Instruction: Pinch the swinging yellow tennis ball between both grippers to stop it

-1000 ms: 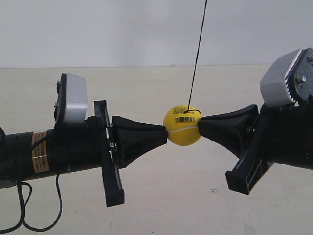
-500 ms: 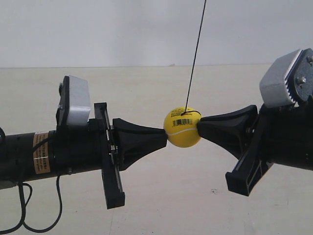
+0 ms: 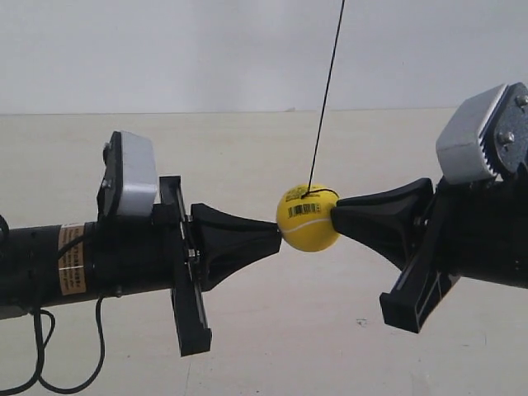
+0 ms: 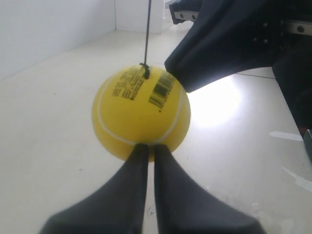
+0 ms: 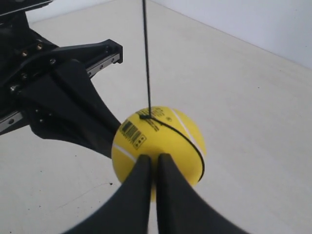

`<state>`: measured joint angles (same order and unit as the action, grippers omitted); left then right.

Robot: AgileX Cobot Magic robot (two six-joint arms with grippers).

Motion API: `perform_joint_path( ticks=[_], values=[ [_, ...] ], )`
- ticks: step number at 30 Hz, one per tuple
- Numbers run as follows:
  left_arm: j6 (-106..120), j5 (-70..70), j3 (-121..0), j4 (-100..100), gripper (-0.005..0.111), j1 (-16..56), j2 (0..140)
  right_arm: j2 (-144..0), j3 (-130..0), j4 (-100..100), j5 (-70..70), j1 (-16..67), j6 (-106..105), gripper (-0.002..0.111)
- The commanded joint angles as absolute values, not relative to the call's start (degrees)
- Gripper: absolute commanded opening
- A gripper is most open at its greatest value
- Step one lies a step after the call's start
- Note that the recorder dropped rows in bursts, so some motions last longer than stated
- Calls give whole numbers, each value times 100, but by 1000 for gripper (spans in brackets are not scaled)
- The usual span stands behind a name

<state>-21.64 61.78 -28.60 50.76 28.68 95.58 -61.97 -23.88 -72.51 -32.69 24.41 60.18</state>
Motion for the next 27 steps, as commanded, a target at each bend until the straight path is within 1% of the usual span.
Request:
perform_joint_path(
  ticks=[1,4,8,11,19,27],
  values=[
    [-2141,5775,-2874,5296,5,2921,9496,-6180,-2402,-7278,-3101,2455,5974,0],
    [-2141,5326,-2874,5312,5,2921,9468,-6180,-2402,-7278,-3145,2455,5974,0],
    [-2141,5273,-2874,5312,5,2921,9468,-6180,-2402,-7278,-3039,2455,5952,0],
    [-2141,5294,-2874,5312,5,2921,9468,-6180,-2402,-7229,-2470,2455,5968,0],
    [-2141,5281,-2874,5291,5,2921,9468,-6180,-2402,-7102,-1768,2455,6081,0],
    [-2141,5281,-2874,5136,5,2921,9468,-6180,-2402,-7193,-2603,2455,6122,0]
  ],
)
